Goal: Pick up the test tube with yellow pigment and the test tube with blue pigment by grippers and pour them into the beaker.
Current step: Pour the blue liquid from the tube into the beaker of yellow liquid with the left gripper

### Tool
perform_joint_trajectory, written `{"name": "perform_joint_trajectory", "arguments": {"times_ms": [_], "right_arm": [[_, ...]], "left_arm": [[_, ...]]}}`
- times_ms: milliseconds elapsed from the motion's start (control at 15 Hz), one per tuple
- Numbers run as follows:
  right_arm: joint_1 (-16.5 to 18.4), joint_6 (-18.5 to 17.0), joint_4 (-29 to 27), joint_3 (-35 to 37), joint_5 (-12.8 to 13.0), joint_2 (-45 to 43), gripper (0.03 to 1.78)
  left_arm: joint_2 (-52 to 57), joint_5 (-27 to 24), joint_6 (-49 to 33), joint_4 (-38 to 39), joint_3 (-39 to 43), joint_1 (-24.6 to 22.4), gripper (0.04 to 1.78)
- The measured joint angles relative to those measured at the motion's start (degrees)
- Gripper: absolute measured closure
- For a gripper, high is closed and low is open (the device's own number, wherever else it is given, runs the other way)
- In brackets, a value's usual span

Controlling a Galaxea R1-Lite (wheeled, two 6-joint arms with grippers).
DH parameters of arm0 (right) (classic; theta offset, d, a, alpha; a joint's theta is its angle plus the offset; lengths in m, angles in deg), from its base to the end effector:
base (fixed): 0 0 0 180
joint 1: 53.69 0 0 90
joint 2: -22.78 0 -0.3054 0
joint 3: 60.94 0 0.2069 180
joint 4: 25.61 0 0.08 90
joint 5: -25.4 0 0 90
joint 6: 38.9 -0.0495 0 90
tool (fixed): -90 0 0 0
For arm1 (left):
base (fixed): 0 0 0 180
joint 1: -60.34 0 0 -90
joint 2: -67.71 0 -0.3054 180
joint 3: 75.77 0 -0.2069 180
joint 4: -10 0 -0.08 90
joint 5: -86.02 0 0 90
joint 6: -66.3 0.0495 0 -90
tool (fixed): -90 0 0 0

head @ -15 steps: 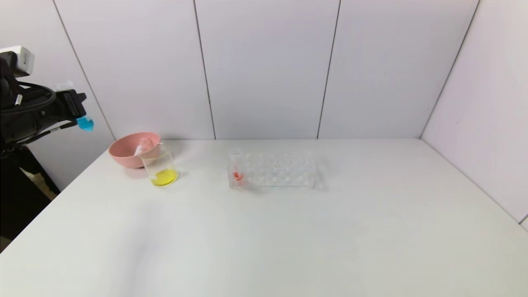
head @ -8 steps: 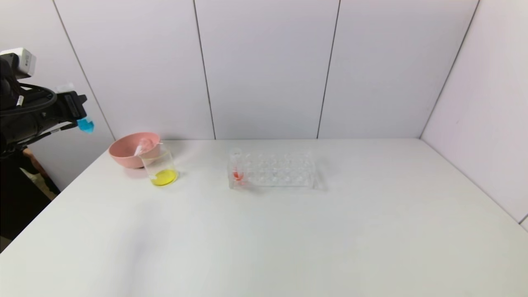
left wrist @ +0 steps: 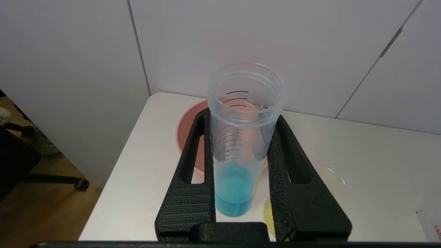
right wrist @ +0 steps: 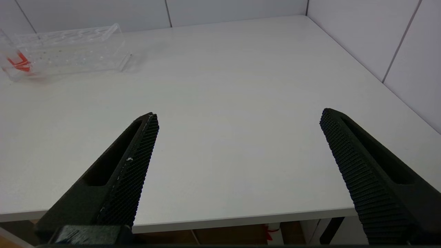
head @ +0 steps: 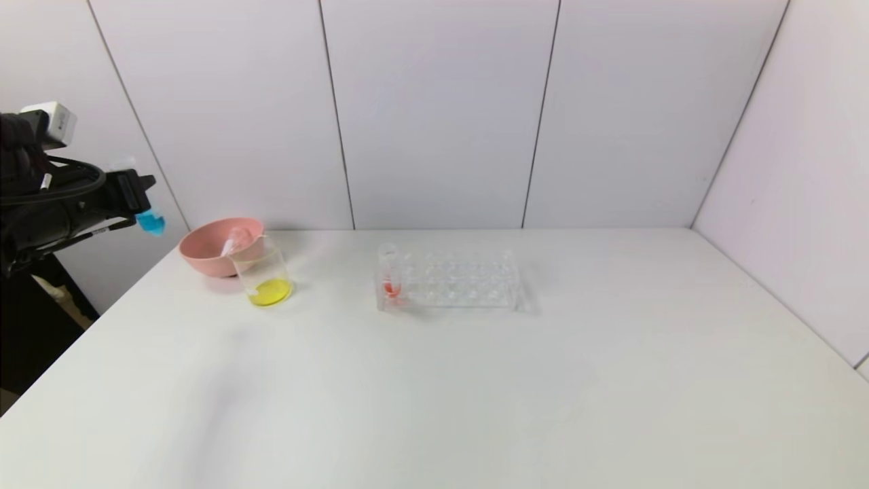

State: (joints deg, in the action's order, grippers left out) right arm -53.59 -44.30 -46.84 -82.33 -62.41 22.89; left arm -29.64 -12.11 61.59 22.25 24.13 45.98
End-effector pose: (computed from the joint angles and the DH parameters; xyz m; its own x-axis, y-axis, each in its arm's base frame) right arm 0.0169 -0.0019 0.0758 0.9992 -0.0400 0.0009 0.0397 0.9948 0.0941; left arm 0.3555 0.0838 0.2303 0.9904 0.1076 -0.0863 -0.1156 0.9888 -0.0941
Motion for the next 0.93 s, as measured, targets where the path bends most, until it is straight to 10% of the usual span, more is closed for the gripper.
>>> {"name": "perform_joint_trajectory", "arguments": {"times_ms": [933], "right_arm": [[0.0, 0.02, 0.02, 0.0, 0.0, 0.0, 0.1]], "left_arm": [[-9.07, -23.26, 14.07, 0.04, -7.63, -2.3, 1.37]]}}
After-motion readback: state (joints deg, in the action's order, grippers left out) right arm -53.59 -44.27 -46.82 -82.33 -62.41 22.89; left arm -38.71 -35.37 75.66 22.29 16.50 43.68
